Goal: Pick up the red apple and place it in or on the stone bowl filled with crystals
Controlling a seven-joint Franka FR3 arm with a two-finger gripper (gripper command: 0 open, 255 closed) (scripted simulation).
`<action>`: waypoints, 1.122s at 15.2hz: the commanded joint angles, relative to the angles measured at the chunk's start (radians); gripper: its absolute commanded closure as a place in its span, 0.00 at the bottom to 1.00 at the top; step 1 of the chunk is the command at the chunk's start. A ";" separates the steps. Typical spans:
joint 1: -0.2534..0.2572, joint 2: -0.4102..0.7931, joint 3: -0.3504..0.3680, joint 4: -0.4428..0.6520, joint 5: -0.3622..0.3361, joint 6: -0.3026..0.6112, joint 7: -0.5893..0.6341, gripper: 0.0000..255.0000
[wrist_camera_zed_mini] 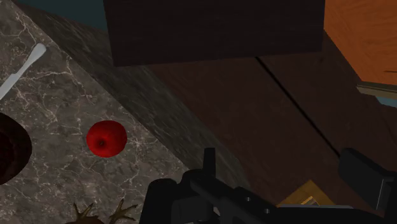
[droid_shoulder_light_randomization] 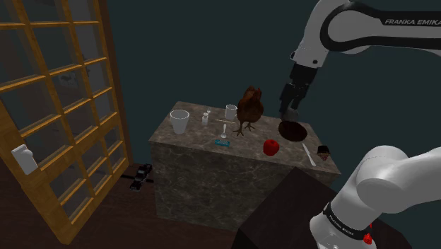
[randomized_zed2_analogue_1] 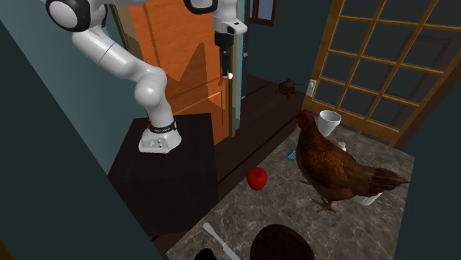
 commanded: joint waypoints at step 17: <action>-0.108 0.370 -0.168 -0.110 -0.164 0.460 -0.176 0.00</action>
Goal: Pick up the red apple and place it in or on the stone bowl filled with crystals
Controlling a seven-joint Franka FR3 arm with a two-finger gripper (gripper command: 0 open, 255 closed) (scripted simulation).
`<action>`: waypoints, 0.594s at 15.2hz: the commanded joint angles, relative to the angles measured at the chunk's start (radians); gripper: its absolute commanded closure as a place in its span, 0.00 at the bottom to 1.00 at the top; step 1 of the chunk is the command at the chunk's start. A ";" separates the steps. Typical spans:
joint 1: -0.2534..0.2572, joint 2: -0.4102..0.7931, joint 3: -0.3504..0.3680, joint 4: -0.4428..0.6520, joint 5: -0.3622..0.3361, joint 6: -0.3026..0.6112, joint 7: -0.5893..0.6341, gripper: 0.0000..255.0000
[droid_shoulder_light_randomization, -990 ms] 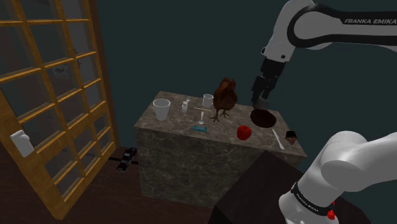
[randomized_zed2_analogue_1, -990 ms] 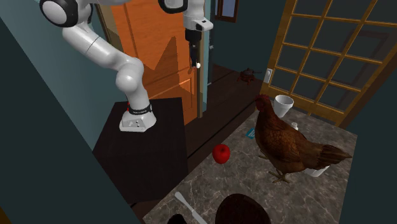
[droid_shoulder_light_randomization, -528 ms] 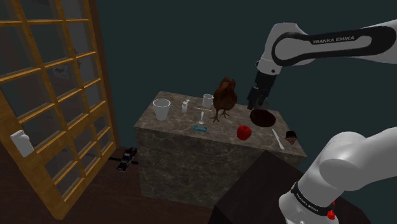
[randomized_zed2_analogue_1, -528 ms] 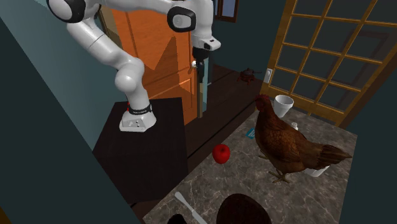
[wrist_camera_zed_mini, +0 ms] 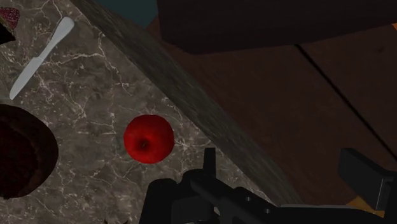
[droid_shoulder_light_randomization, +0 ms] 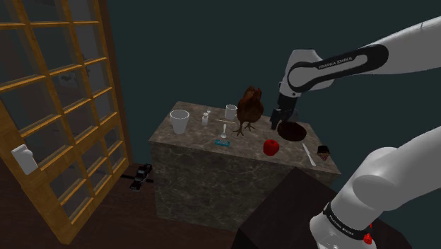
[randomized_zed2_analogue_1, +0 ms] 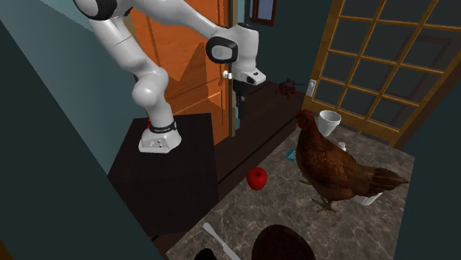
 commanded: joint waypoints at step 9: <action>-0.057 0.350 -0.103 0.088 -0.028 0.265 -0.118 0.00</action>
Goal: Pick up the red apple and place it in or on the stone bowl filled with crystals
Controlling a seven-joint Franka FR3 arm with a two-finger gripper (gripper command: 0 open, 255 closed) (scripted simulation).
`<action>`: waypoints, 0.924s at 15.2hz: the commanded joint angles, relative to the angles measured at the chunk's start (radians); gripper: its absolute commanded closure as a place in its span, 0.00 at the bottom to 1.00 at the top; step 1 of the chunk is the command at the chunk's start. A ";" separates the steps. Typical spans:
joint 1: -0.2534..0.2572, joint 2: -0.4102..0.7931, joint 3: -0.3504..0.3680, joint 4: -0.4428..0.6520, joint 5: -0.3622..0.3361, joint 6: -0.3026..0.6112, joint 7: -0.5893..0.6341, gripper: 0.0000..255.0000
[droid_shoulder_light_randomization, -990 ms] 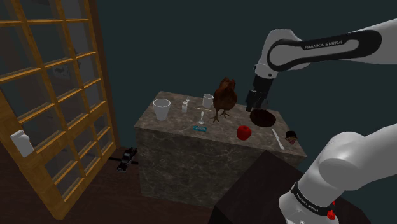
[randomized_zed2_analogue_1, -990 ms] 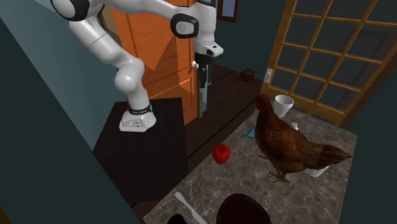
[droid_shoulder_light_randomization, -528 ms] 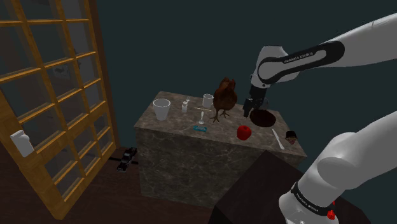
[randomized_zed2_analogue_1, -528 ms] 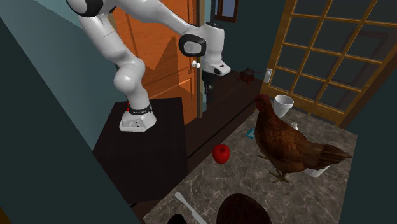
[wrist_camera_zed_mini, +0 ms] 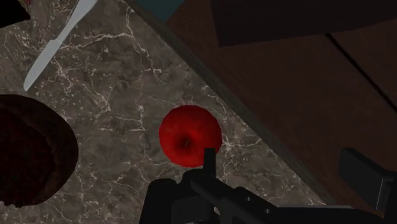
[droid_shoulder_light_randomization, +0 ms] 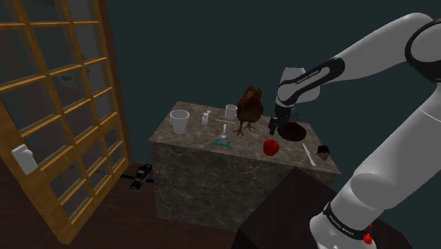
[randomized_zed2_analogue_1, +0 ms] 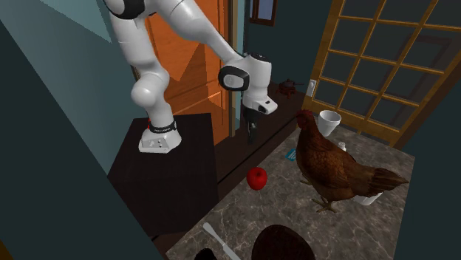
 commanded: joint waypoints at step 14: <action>-0.085 0.407 -0.030 0.154 0.090 0.254 -0.147 0.00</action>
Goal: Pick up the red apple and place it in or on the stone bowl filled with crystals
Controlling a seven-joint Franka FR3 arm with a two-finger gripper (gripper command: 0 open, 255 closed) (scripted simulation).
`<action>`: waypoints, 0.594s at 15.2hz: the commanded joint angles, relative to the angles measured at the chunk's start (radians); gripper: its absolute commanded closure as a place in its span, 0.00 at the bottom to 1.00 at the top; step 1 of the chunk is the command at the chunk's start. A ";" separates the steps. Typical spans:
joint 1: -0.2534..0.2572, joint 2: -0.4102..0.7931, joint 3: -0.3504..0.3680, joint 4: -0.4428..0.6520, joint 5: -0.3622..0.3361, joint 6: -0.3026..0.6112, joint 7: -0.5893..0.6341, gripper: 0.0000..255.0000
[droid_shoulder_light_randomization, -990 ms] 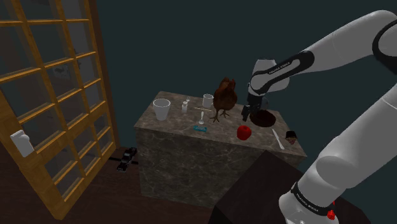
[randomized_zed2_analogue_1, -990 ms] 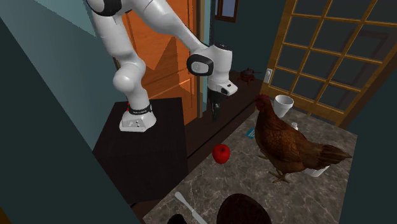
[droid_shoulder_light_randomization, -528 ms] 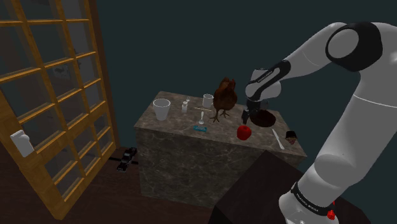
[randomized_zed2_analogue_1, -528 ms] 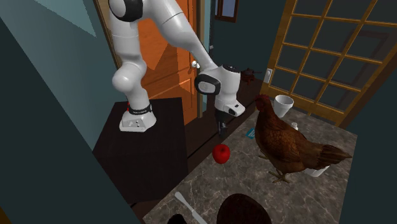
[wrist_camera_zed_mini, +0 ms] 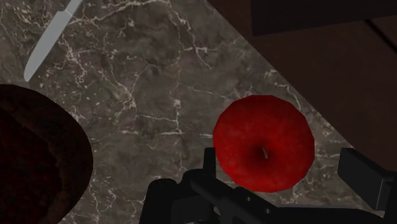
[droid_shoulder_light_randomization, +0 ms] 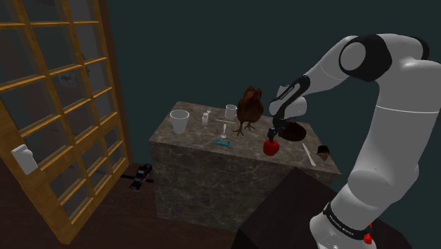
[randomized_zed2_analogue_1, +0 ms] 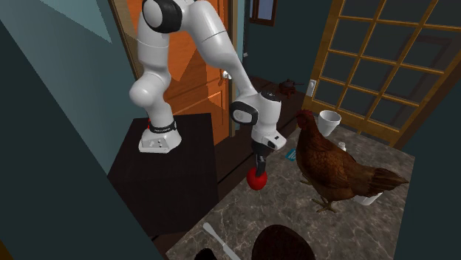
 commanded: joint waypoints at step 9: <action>-0.009 0.033 0.007 -0.002 0.013 0.034 -0.009 0.00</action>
